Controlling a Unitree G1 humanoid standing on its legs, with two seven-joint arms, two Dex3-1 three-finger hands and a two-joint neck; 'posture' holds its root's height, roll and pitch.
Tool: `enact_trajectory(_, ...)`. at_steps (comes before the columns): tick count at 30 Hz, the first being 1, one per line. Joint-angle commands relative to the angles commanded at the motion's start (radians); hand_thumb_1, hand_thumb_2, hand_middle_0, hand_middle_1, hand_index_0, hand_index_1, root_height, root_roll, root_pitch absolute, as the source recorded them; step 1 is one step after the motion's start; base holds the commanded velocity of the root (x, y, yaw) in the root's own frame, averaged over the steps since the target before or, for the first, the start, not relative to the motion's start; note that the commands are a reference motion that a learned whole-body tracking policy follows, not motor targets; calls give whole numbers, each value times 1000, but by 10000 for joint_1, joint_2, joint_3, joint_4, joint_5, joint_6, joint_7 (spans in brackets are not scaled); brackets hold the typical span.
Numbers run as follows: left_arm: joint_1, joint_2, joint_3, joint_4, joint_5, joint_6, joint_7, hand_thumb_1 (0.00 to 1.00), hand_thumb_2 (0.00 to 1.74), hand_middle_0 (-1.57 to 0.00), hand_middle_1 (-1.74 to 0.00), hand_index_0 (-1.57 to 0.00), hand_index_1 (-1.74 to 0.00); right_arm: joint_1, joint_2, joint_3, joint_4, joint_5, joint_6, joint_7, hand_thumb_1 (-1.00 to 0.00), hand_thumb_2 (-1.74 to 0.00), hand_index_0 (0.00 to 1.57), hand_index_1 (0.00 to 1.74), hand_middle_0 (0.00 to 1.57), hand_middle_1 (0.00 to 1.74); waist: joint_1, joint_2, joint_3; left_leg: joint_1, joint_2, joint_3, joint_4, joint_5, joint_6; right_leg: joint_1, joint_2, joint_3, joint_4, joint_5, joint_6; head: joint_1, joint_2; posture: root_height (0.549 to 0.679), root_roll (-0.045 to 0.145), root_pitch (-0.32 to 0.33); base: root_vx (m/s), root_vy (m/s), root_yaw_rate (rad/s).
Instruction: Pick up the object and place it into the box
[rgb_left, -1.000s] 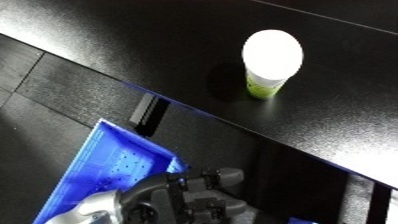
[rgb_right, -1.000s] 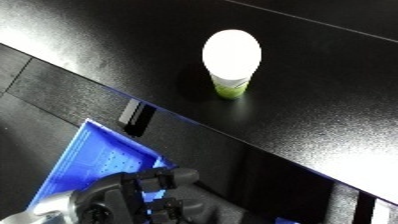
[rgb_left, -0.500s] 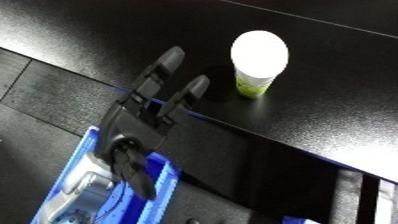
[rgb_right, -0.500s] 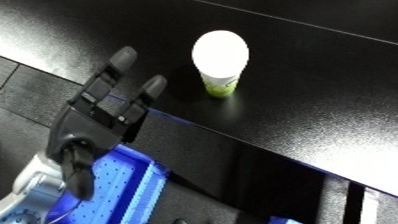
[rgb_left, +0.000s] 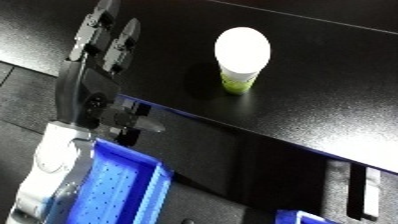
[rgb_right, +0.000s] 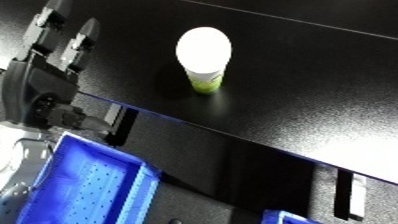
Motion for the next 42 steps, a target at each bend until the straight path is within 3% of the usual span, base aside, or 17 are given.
enact_trajectory(6,-600,-119,-658,852,606,435,591,0,0,0,0,0,0,-63,-61,155,-11,76,36,74,0,0,0,0,0,0,-240,-38,49,-88,43,134,246,-116,68,-144,27,103,105,25,31,-167,186,624,24,-76,17,16,-83)
enact_trajectory(18,-1955,-697,-1716,2753,610,589,952,0,0,0,0,0,0,-429,-48,356,-151,66,250,52,0,0,0,0,0,0,-686,-203,220,-333,147,372,711,-315,183,-544,118,299,314,121,104,-637,575,619,21,-75,-7,10,-88)
enact_trajectory(21,-2381,-927,-1950,3399,166,637,993,0,0,0,0,0,0,-583,-21,393,-239,77,324,-11,0,0,0,0,0,0,-813,-276,297,-417,184,457,795,-361,222,-702,168,376,347,173,133,-778,801,618,19,-71,-20,-1,-78)
enact_trajectory(31,-3321,-1321,-2225,4222,-244,442,1102,0,0,0,0,0,0,-801,-36,520,-485,343,314,-191,0,0,0,0,0,0,-1139,-424,563,-669,296,621,1050,-487,275,-1063,254,525,375,312,212,-1036,1247,615,16,-60,-32,-5,-76)
enact_trajectory(39,-4044,-1418,-2401,4417,-476,547,1216,0,0,0,0,0,0,-876,13,550,-401,410,227,-121,0,0,0,0,0,0,-1306,-414,605,-730,331,681,1175,-592,287,-1142,286,592,349,332,207,-1141,1380,613,18,-55,-3,-10,-49)
enact_trajectory(42,-4258,-1402,-2476,4387,-506,562,1242,150,261,-235,-261,-235,-261,-885,22,589,-437,424,196,-155,0,0,0,0,0,0,-1363,-402,605,-733,351,703,1191,-623,284,-1137,295,609,325,322,197,-1179,1319,613,20,-53,-5,-1,-47)
